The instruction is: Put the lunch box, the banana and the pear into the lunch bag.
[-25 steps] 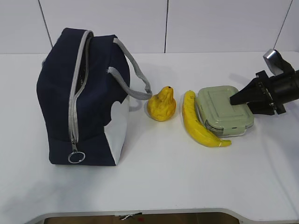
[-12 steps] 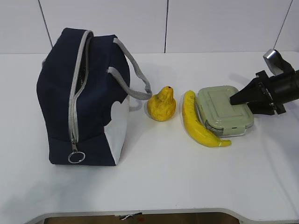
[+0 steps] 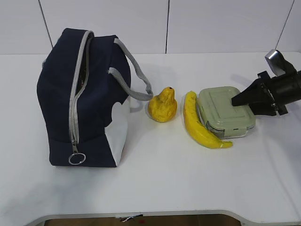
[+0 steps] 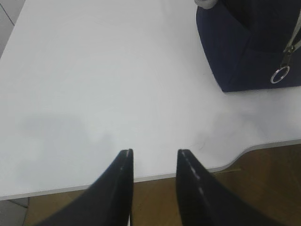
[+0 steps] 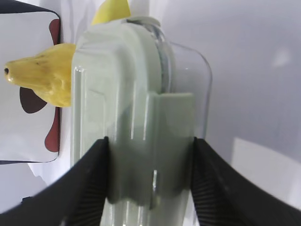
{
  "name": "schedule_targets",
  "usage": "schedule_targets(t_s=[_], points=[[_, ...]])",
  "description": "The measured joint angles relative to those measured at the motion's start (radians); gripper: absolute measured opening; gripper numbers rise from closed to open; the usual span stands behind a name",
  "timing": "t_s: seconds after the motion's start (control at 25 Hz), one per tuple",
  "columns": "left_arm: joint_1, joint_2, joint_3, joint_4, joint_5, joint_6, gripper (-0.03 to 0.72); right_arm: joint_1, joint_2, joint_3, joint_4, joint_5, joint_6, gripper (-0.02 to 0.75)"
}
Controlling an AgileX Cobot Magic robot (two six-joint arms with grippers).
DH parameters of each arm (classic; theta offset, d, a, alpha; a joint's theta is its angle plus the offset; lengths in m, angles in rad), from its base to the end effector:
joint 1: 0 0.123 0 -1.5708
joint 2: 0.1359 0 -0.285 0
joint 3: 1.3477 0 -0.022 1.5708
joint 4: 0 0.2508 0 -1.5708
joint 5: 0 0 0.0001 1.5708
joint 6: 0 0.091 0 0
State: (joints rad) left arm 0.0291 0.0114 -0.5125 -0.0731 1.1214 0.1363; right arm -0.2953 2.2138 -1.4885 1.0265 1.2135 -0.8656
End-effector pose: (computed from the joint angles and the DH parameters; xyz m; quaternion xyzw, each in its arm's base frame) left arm -0.0071 -0.0062 0.2762 0.0490 0.8664 0.0046 0.4969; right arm 0.4173 -0.0507 0.1397 -0.0177 0.8937 0.4276 0.1347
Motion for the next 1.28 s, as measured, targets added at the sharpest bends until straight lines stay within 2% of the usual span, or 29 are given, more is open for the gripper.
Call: schedule_targets(t_s=[0.36, 1.0, 1.28], points=[[0.000, 0.000, 0.000, 0.000, 0.000, 0.000, 0.241, 0.000, 0.000, 0.000, 0.000, 0.000, 0.005, 0.389], [0.000, 0.000, 0.000, 0.000, 0.000, 0.000, 0.241, 0.004, -0.063, 0.000, -0.066, -0.037, 0.228, 0.387], [0.000, 0.000, 0.000, 0.000, 0.000, 0.000, 0.241, 0.004, -0.098, 0.002, -0.081, -0.041, 0.263, 0.387]])
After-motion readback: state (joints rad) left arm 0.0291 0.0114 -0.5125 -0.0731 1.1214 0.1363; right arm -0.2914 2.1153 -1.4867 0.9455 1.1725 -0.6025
